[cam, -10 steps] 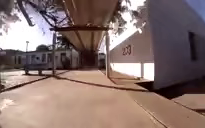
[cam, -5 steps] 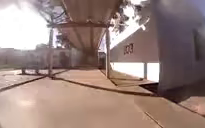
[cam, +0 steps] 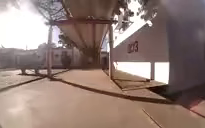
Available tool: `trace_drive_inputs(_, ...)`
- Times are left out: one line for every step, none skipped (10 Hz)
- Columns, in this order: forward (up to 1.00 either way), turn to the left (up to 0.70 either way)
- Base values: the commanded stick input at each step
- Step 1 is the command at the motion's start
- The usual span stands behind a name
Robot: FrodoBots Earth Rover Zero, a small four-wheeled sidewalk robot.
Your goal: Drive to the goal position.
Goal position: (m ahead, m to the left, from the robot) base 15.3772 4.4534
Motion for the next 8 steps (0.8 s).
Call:
trace_drive_inputs(0.7,0.0)
trace_drive_inputs(0.7,0.0)
trace_drive_inputs(0.7,0.0)
trace_drive_inputs(0.7,0.0)
trace_drive_inputs(0.7,0.0)
trace_drive_inputs(0.7,0.0)
trace_drive_inputs(0.7,0.0)
trace_drive_inputs(0.7,0.18)
